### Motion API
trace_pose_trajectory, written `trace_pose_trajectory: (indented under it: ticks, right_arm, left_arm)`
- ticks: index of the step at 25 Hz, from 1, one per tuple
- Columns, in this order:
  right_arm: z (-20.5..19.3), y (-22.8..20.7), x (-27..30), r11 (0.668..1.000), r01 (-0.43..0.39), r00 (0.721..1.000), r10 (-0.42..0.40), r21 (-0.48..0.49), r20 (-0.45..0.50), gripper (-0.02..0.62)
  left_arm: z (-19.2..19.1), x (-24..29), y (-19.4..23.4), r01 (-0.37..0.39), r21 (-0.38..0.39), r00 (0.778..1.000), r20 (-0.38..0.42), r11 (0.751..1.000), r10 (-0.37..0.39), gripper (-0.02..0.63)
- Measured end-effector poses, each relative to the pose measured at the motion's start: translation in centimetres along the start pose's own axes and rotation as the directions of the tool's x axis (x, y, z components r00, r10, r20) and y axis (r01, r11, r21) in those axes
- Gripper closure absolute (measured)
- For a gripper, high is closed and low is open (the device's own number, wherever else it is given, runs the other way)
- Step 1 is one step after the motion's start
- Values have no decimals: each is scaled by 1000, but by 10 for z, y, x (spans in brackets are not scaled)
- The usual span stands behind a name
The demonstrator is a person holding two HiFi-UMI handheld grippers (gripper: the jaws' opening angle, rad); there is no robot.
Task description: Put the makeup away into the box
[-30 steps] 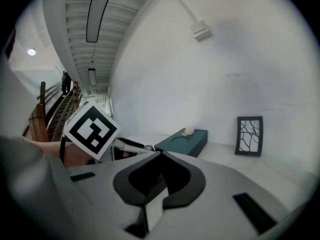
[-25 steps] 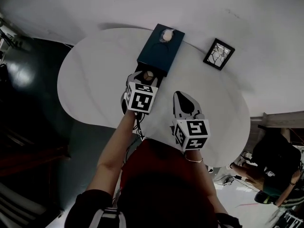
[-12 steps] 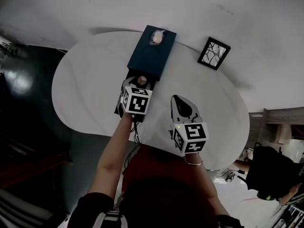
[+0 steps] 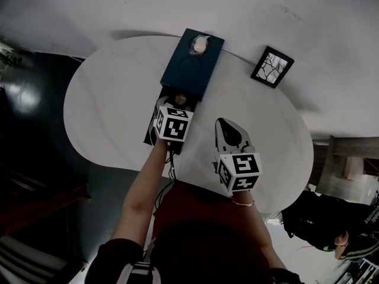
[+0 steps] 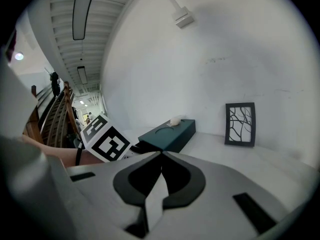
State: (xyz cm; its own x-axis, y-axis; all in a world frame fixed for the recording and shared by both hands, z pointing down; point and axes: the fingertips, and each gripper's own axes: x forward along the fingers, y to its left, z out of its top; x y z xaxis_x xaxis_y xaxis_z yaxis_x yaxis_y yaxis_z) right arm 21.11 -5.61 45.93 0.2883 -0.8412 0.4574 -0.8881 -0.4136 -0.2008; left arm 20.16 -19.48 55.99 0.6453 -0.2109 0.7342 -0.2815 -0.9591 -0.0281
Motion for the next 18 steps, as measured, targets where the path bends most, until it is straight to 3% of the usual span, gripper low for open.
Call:
trace_pose_trajectory:
  ticks: [18]
  right_arm:
    - [0, 0, 8, 1000, 5, 1000, -5, 1, -10, 581]
  left_arm:
    - [0, 7, -1, 26, -11, 999, 26, 1000, -26, 370]
